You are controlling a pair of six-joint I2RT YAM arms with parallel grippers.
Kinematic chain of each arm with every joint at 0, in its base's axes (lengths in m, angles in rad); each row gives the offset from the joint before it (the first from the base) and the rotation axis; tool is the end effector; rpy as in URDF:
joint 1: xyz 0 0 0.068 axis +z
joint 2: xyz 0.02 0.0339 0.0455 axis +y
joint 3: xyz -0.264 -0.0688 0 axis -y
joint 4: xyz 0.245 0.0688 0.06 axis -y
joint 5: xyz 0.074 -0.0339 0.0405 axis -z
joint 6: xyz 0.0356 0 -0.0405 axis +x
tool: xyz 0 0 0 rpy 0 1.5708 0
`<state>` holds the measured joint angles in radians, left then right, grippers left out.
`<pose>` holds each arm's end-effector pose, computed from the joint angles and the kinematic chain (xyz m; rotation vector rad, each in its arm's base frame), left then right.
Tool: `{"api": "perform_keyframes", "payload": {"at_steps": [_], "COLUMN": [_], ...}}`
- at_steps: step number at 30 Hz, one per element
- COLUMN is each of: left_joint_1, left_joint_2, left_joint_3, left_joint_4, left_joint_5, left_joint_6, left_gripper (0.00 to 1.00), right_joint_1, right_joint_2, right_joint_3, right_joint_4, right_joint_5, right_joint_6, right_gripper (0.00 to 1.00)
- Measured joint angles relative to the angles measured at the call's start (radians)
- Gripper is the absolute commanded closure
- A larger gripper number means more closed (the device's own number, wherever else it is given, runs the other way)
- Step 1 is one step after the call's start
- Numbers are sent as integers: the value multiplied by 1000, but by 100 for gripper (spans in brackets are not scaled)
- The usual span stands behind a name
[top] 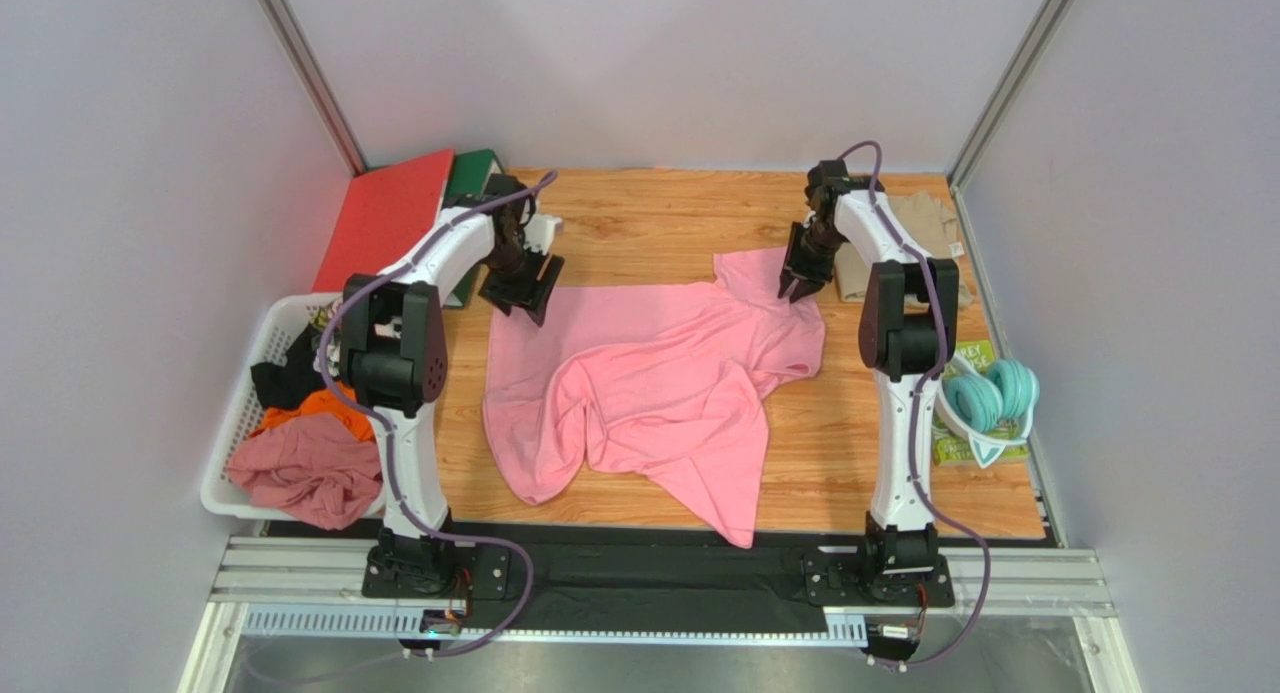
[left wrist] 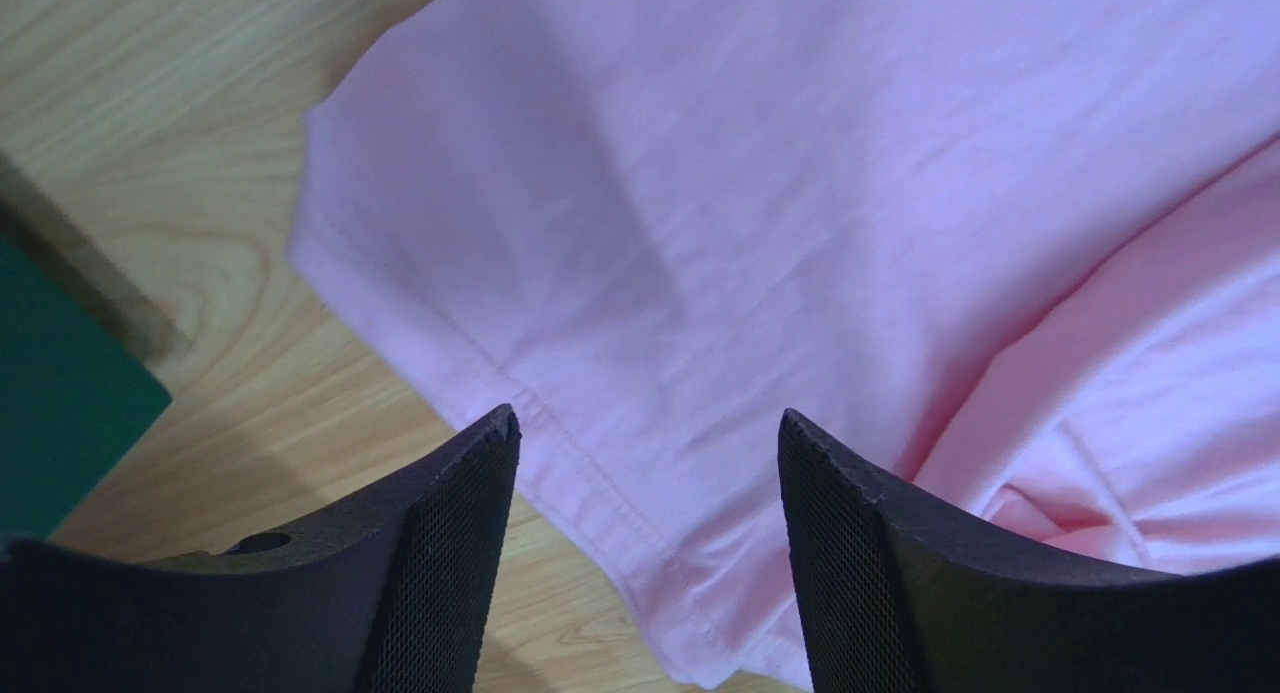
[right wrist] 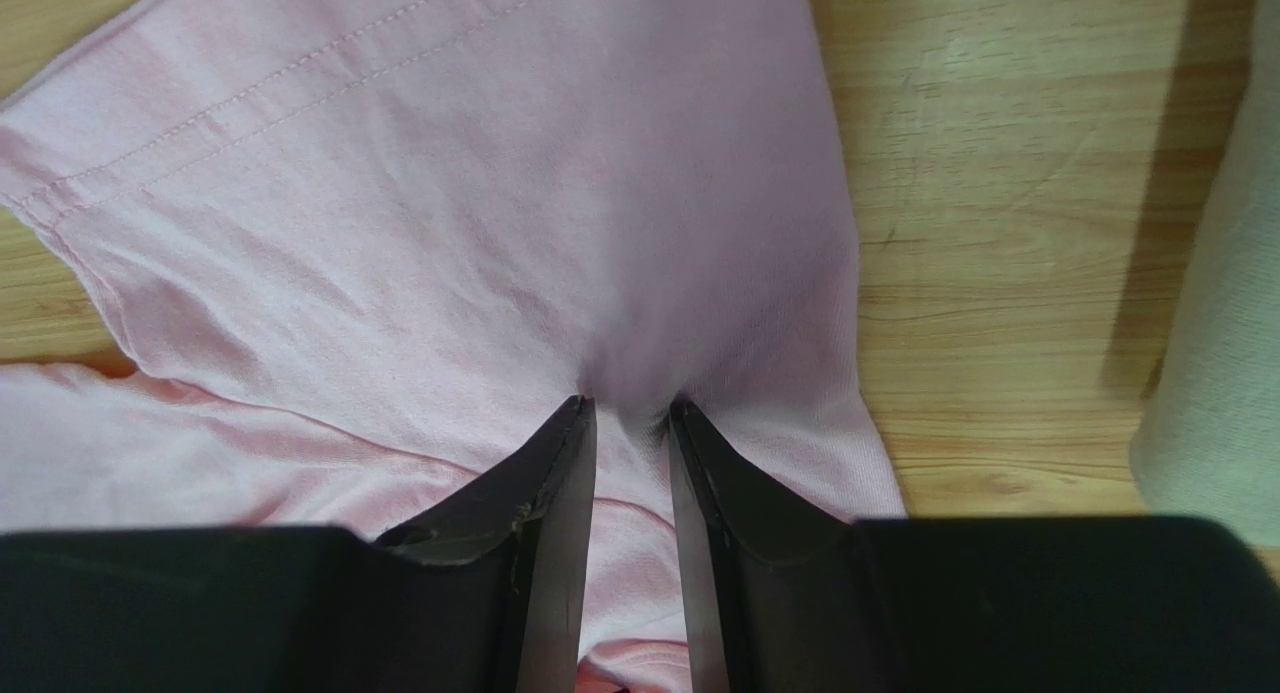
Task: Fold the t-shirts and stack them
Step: Flatten out the tshirt
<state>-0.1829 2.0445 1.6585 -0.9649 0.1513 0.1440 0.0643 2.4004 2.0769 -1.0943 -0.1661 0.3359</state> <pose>0.4059 -0.0805 0.2052 0.4986 2.8735 -0.2273 0.4814 0.0369 0.1629 0.3886 2.9859 0.2915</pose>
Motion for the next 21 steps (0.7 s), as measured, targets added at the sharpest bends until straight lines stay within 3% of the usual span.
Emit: {"api": "perform_keyframes", "payload": {"at_steps": [21], "left_joint_1": [-21], "left_joint_2": [111], "left_joint_3": [125], "left_joint_4": [-88], "left_joint_5": [23], "left_joint_6": [-37], "left_gripper": [30], "right_joint_1": [23], "right_joint_2": [0], "right_joint_3": [0], "right_joint_4": [12], "right_joint_5": [-11], "right_joint_6": [5], "right_gripper": [72]}}
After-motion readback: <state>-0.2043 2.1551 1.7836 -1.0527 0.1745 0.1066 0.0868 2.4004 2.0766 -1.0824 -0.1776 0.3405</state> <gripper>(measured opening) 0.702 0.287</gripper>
